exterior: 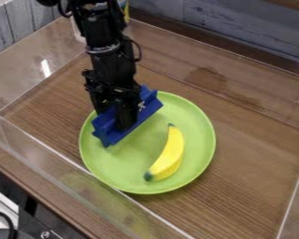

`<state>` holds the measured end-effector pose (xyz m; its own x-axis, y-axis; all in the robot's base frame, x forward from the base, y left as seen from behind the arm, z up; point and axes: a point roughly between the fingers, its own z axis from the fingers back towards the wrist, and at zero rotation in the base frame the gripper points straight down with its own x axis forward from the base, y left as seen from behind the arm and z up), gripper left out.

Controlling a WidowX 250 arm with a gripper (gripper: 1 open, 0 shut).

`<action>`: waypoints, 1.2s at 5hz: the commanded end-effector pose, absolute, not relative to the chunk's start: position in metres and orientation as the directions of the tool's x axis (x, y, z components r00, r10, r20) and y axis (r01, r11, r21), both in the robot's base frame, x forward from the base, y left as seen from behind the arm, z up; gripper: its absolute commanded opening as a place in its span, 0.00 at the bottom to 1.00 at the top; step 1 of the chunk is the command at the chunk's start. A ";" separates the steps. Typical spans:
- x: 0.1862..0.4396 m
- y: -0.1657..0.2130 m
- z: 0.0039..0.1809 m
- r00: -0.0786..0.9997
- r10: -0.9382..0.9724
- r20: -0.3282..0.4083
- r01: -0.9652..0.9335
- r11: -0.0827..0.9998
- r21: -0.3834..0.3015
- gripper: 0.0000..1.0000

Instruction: Remove the blue object from inside the green plate and put it on the table

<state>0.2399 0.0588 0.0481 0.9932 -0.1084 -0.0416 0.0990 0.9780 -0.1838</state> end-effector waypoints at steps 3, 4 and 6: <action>0.255 0.058 0.072 0.994 -0.108 0.015 0.109 0.982 -0.154 0.00; 0.257 0.055 0.076 0.994 -0.107 0.019 0.109 0.982 -0.152 0.00; 0.265 0.051 0.078 0.994 -0.105 0.028 0.108 0.984 -0.141 0.00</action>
